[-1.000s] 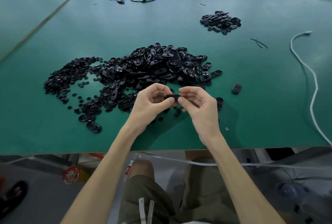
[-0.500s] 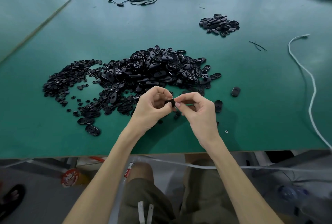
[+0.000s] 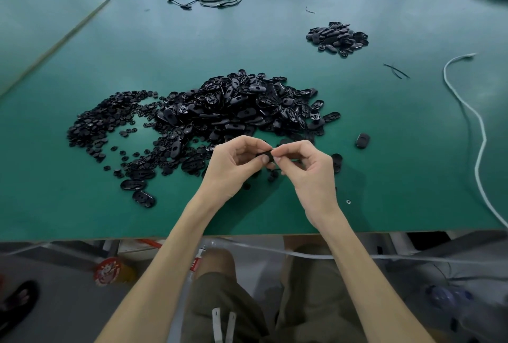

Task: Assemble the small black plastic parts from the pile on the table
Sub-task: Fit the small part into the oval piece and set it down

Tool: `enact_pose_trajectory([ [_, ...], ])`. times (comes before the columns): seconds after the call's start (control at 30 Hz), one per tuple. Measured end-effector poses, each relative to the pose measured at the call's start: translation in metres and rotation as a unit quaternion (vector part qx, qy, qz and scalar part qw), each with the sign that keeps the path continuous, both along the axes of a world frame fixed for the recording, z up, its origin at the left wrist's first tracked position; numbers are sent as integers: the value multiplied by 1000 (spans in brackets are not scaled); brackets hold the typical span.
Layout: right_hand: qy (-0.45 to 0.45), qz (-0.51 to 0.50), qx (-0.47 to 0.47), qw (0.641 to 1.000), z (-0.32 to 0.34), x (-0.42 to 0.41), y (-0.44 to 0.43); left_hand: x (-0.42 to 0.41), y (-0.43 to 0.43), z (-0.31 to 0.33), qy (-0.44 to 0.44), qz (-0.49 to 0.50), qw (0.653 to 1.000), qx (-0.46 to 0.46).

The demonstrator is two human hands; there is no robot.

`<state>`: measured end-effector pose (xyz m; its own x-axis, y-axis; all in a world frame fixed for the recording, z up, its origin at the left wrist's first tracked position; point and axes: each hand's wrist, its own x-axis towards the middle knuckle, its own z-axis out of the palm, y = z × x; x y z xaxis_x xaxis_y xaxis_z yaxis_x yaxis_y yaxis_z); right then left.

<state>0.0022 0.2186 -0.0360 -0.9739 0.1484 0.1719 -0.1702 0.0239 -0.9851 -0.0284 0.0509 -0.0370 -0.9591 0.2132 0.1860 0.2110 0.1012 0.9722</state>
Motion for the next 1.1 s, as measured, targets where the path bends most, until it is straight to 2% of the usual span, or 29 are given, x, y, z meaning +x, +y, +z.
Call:
enact_pose_trajectory([
  [0.2, 12, -3, 21, 1000, -2, 0, -1, 1, 2, 1, 15, 4, 1000, 13],
  [0.33, 15, -75, 6, 997, -6, -1, 0, 1, 2, 2, 31, 32, 999, -20],
  [0.5, -4, -255, -54, 965, -10, -2, 5, 0, 3, -1, 99, 51, 980, -165],
  [0.63, -7, -270, -55, 961, -11, -3, 4, 0, 6, -5, 117, 27, 954, -274],
  [0.7, -6, -266, -49, 963, -10, -2, 3, 1, 7, -6, 120, 33, 946, -300],
  [1.1, 8, -361, -119, 925, -5, -1, 7, 1, 8, -4, 103, 40, 950, -291],
])
